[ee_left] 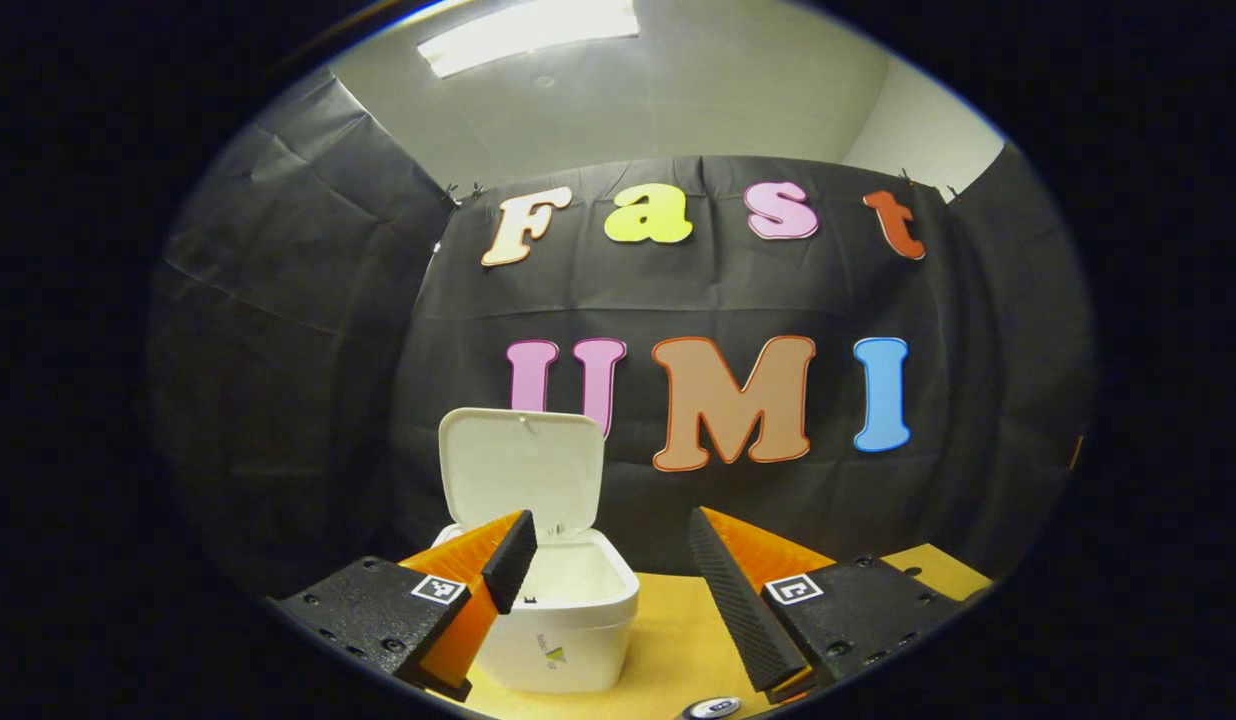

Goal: Press the lid of the desktop garbage bin to open it, pick up the crumpled paper on the desktop and throw it into the bin, then pick up the pop can on the desktop and drop it into the bin, and finally close the garbage bin lid.

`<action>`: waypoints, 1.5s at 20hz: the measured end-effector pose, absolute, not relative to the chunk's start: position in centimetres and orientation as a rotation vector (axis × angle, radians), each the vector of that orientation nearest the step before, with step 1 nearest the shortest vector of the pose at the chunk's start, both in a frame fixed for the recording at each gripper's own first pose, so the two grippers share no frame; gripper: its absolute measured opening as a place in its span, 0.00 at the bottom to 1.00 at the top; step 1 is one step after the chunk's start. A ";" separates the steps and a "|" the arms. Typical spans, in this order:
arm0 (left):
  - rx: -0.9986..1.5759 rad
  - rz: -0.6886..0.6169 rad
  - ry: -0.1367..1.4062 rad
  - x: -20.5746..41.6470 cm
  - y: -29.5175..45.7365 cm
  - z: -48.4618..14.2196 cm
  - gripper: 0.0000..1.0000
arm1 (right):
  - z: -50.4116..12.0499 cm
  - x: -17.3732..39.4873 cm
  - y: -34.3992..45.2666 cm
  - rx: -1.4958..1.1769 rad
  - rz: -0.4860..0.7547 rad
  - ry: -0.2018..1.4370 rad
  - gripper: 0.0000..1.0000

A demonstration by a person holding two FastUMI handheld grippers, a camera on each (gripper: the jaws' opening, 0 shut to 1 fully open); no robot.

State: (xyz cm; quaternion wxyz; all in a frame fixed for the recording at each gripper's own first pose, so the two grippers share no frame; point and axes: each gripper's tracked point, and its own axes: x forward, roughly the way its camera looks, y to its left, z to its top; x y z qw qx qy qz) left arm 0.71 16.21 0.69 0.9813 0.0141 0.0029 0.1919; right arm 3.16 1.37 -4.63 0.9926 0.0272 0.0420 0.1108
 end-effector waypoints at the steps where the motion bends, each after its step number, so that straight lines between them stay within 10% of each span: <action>1: 0.036 0.385 0.000 -0.2 15.1 0.8 0.93 | -5.2 3.2 1.6 0.060 0.245 0.092 0.96; 30: 0.062 0.333 0.156 -8.6 13.0 -3.9 0.93 | -41.7 2.6 11.8 -0.304 0.424 0.802 0.94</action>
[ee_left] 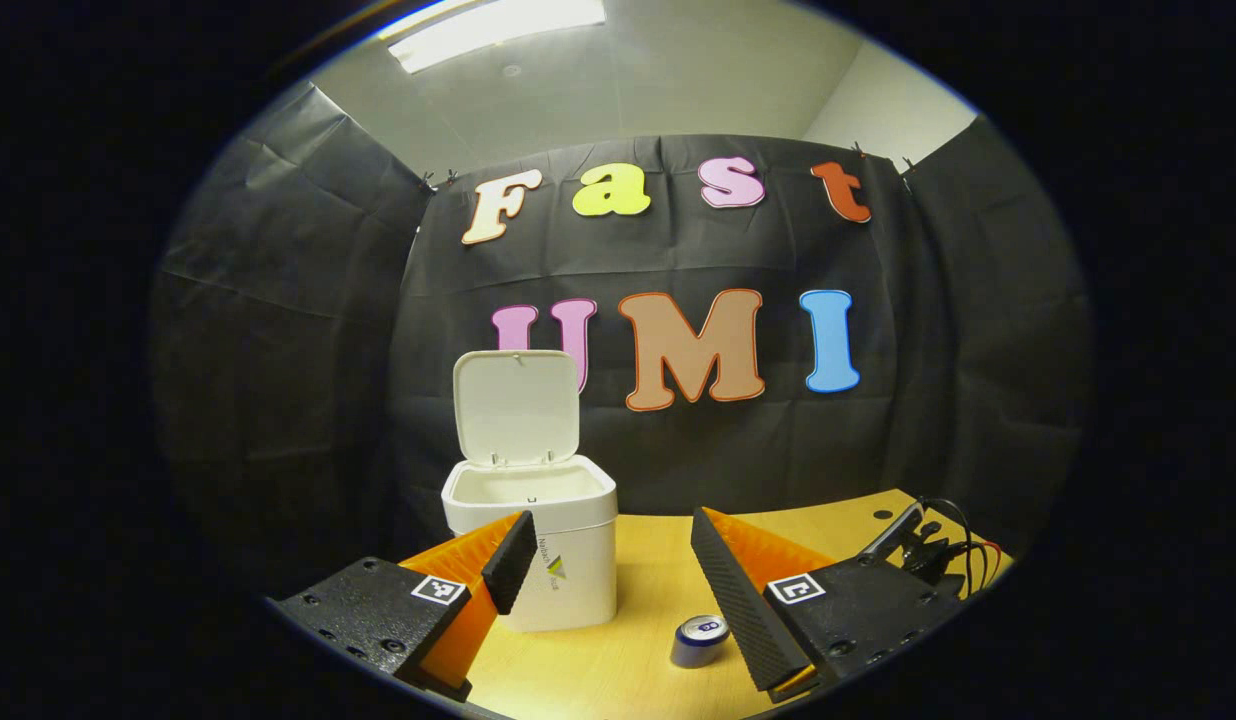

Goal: Press the lid of the desktop garbage bin to open it, pick up the crumpled paper on the desktop and throw it into the bin, then pick up the pop can on the desktop and drop it into the bin, and finally close the garbage bin lid.

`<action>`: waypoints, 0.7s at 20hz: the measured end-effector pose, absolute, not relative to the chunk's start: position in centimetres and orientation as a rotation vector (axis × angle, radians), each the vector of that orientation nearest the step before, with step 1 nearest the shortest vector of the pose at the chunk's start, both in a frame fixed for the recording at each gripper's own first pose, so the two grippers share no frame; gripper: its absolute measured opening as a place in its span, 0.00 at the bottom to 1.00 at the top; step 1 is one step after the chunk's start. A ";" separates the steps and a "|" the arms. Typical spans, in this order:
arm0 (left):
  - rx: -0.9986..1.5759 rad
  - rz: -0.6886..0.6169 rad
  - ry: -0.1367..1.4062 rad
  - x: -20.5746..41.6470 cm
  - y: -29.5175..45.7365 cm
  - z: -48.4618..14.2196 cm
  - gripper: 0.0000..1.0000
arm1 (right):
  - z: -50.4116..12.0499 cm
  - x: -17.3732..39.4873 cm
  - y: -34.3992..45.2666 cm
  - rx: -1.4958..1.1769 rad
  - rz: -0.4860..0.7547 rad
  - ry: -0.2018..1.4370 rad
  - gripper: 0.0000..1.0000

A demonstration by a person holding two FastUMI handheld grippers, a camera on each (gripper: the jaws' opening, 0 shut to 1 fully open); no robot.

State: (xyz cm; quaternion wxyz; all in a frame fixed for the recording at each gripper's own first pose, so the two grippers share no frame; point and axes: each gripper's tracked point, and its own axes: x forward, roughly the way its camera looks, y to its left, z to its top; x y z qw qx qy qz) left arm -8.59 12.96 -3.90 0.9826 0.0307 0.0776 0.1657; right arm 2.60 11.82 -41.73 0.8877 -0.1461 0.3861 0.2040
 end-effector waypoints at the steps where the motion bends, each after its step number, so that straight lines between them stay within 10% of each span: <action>1: 0.063 0.341 0.163 -8.7 13.3 -4.0 0.93 | -42.3 2.7 11.8 -0.321 0.420 0.808 0.97; 6: 0.068 0.365 0.179 -9.3 14.6 -4.1 0.93 | -45.3 1.8 11.4 -0.383 0.427 0.904 0.75; 8: 0.066 0.365 0.183 -9.3 14.7 -4.4 0.93 | -45.1 2.0 11.5 -0.363 0.433 0.906 0.42; 14: 0.053 0.342 0.188 -8.7 14.2 -4.8 0.93 | -41.2 2.7 13.0 -0.168 0.473 0.853 0.21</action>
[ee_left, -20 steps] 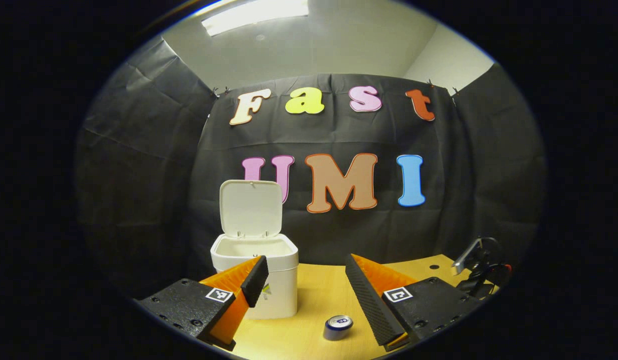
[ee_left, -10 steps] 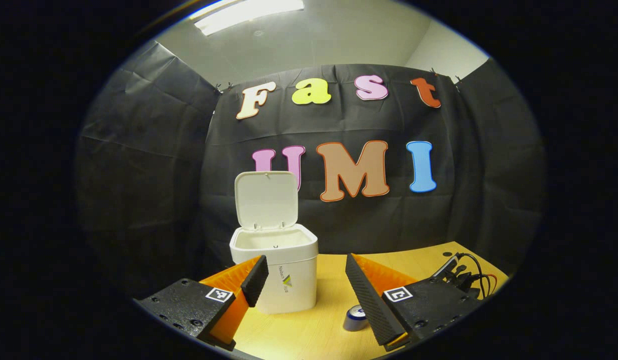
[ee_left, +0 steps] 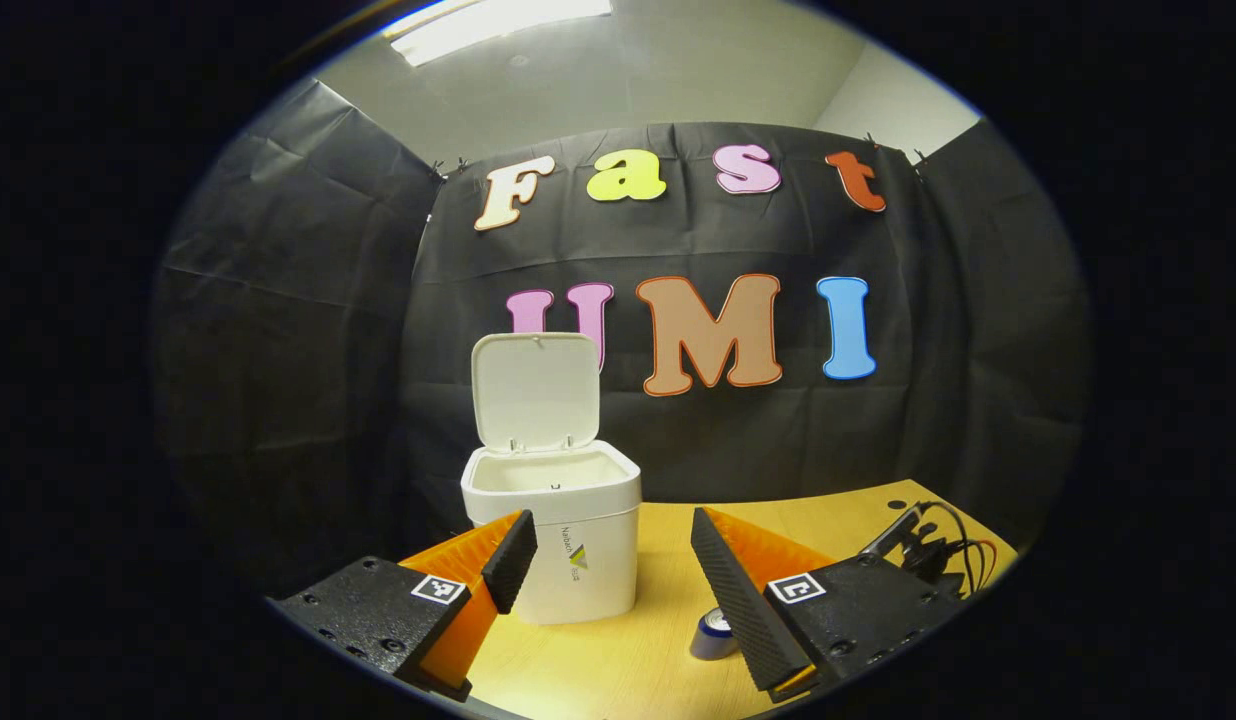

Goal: Press the lid of the desktop garbage bin to open it, pick up the crumpled paper on the desktop and throw it into the bin, then pick up the pop can on the desktop and drop it into the bin, and finally close the garbage bin lid.

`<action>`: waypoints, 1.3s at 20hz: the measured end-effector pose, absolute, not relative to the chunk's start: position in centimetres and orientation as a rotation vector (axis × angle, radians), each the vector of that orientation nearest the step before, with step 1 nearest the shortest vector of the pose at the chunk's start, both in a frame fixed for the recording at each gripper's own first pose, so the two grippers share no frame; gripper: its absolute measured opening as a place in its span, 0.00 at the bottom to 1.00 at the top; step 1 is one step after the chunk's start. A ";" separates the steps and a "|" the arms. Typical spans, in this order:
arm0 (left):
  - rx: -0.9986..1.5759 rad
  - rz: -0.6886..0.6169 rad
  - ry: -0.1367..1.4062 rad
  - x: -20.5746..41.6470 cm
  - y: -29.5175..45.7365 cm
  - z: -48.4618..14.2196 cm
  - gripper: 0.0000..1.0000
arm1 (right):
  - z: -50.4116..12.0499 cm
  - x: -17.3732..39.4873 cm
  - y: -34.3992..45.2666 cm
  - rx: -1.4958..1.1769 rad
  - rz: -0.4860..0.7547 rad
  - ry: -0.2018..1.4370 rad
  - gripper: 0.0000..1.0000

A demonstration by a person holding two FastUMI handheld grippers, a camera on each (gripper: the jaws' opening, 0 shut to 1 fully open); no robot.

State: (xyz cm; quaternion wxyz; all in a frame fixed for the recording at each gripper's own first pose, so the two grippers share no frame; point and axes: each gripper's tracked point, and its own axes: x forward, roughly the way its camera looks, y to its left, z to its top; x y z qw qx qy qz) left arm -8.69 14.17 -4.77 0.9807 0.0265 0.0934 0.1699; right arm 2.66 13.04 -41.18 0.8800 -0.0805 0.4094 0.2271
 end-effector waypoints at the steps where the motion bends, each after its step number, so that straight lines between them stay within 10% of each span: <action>1: 0.053 0.336 0.190 -8.5 14.1 -4.9 0.93 | -39.0 3.4 13.7 -0.125 0.481 0.800 0.20; 13: 0.007 0.281 0.173 -7.7 13.5 -5.3 0.94 | -14.4 8.5 23.2 -0.006 0.679 0.326 0.21; 26: -0.014 0.293 0.180 -9.0 17.3 -6.3 0.94 | -9.3 16.0 38.0 -0.020 0.819 0.265 0.21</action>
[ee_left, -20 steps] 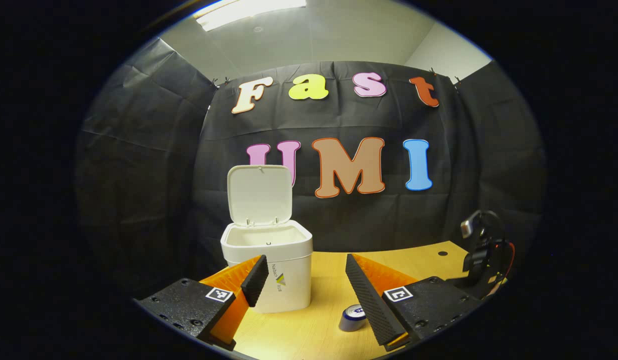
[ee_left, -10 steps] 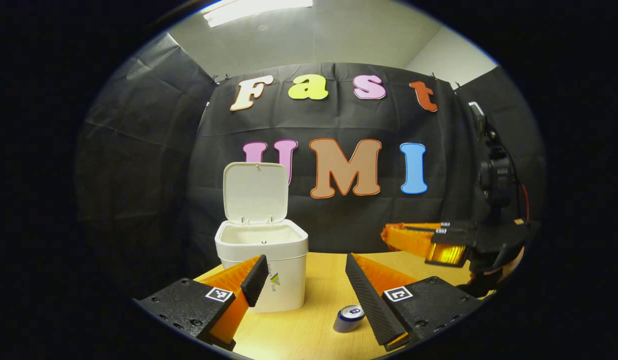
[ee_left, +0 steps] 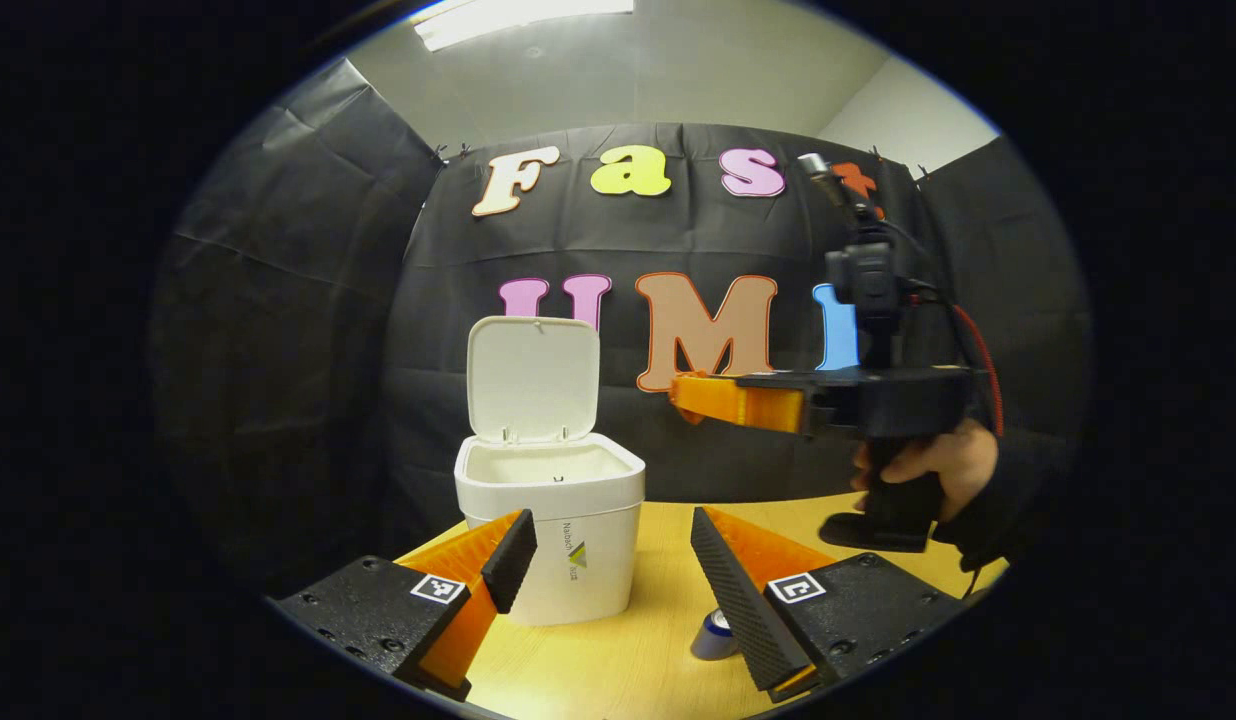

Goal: Press the lid of the desktop garbage bin to open it, pick up the crumpled paper on the desktop and throw it into the bin, then pick up the pop can on the desktop and drop it into the bin, and finally close the garbage bin lid.

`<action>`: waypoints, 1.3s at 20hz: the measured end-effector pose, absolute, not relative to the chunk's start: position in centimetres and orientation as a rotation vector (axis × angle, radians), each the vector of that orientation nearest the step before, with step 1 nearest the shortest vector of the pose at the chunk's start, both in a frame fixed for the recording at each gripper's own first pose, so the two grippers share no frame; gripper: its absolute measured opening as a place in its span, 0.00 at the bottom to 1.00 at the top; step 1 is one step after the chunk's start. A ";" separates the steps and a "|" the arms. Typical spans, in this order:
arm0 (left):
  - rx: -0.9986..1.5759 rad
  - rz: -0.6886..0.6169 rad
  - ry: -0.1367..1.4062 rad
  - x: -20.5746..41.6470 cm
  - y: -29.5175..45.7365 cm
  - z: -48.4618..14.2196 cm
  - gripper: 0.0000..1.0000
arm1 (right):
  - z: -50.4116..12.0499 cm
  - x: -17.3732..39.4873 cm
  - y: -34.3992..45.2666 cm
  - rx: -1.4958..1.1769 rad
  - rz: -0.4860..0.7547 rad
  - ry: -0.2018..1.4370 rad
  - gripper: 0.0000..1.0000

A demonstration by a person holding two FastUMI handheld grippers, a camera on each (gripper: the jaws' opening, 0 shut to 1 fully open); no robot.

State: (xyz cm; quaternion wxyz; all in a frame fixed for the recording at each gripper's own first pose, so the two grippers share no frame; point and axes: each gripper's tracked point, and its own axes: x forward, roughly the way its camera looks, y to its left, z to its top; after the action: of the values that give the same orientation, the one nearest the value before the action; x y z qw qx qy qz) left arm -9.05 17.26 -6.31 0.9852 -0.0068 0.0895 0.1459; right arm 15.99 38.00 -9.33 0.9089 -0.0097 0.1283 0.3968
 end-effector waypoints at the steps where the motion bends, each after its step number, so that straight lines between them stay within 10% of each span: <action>1: -0.018 0.296 0.181 -9.2 17.7 -6.5 0.94 | -9.8 17.0 39.2 -0.028 0.822 0.279 0.17; 10: -0.055 0.329 0.210 -9.8 20.9 -8.2 0.94 | -16.2 19.7 46.3 -0.109 0.828 0.412 0.22; 17: -0.056 0.330 0.223 -9.4 20.8 -9.0 0.94 | -14.7 19.3 45.1 -0.122 0.830 0.353 0.89; 26: -0.060 0.234 0.229 -6.0 16.2 -10.5 0.94 | -6.0 18.2 27.9 -0.079 0.593 0.123 0.94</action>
State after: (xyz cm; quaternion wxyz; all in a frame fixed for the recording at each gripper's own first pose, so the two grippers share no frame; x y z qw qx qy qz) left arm -5.97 16.22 -10.48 0.9862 -0.0299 0.1141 0.1166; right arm 18.18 27.87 -5.98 0.9537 -0.0388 0.0607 0.2919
